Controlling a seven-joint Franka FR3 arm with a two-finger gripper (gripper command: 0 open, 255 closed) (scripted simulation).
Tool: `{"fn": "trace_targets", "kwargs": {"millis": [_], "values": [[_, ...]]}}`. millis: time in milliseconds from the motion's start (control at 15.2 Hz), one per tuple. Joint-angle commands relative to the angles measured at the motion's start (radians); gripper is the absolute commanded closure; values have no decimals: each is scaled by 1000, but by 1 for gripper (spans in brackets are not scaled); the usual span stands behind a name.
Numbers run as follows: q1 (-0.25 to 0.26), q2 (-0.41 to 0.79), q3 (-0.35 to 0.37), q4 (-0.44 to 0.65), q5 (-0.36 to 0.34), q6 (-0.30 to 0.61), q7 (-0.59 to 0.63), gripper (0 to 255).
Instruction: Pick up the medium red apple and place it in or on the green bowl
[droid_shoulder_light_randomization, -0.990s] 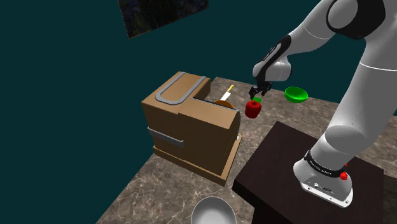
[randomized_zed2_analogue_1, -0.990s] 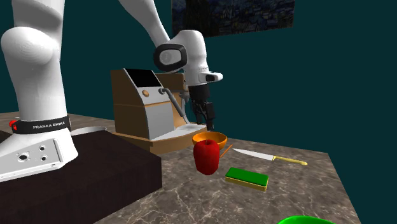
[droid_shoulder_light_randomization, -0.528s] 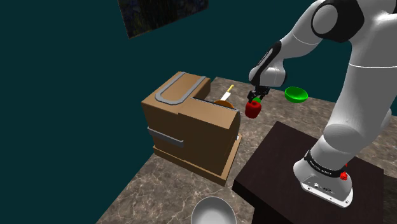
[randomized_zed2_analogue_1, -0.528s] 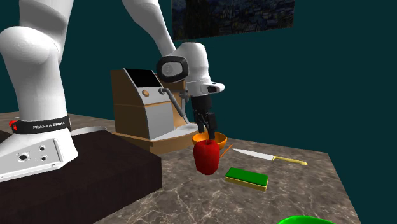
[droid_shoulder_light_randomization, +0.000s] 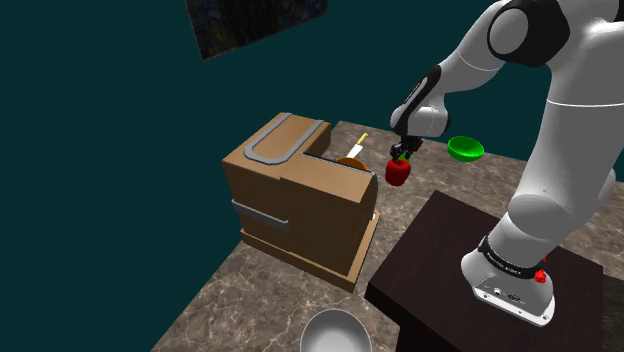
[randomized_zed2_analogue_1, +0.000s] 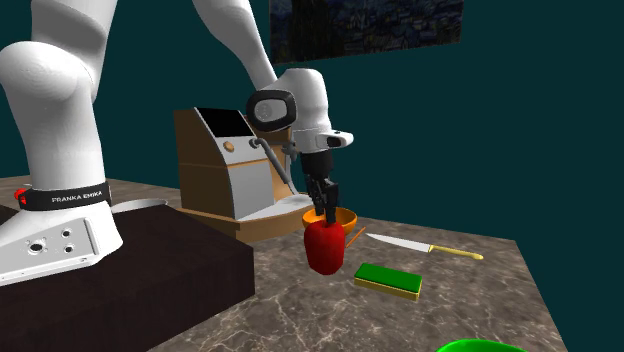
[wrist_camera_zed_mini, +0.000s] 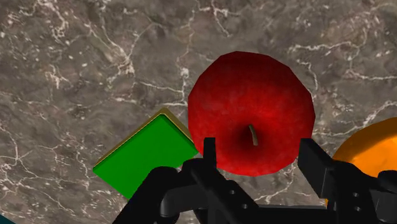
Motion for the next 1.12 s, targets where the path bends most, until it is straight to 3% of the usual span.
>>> {"fn": "trace_targets", "kwargs": {"millis": [0, 528, 1056], "values": [[0, 0, 0, 0, 0, 0, 0, 255], [0, 0, 0, 0, 0, 0, 0, 255], [69, -114, -93, -17, -129, -91, 101, 255]]}}
